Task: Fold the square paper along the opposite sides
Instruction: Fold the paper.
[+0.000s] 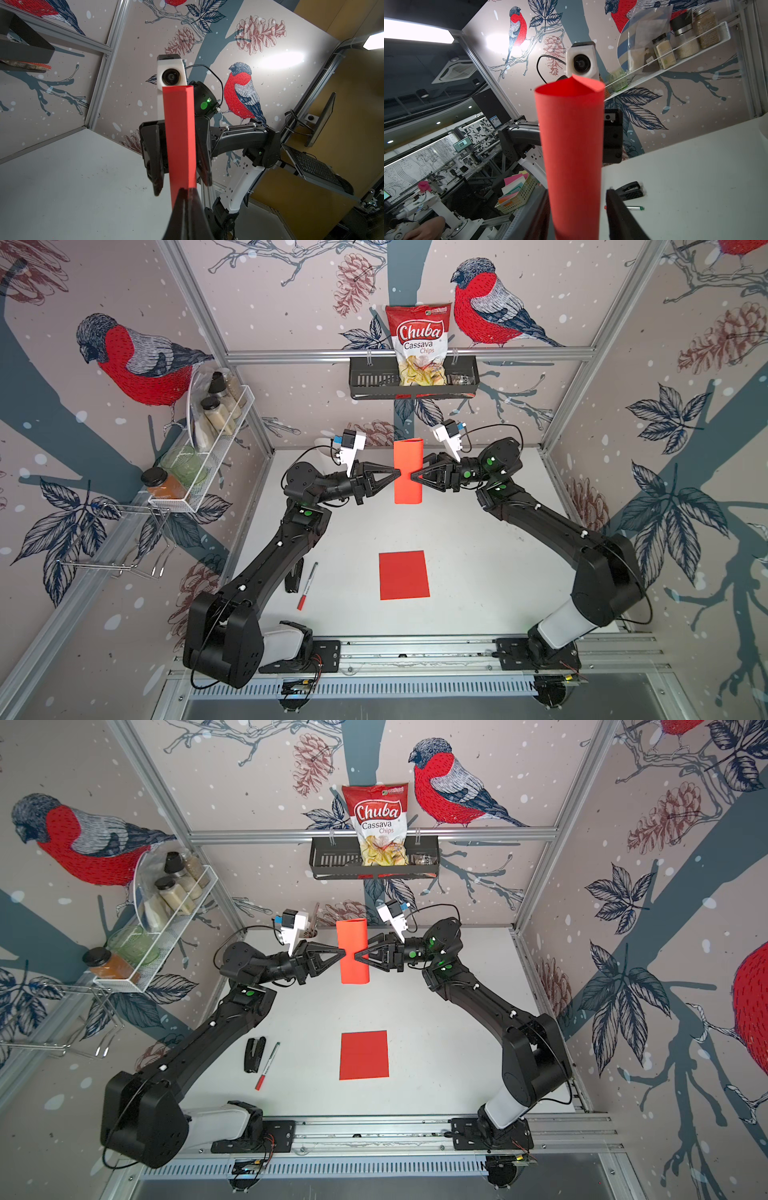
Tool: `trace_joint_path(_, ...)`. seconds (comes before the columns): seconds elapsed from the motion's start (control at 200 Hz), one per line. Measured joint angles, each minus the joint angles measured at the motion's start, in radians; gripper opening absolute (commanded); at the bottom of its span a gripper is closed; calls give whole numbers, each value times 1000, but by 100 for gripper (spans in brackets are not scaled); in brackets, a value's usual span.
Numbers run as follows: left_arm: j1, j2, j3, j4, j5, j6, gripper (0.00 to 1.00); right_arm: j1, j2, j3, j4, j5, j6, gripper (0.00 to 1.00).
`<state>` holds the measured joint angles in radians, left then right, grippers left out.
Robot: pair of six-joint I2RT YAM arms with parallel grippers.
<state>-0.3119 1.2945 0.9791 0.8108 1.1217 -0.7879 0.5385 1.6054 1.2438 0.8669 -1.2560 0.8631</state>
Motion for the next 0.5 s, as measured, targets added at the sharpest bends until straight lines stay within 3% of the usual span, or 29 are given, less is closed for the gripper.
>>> trace_joint_path(0.5, 0, 1, 2, -16, 3, 14, 0, -20, -17, -15, 14, -9, 7, 3)
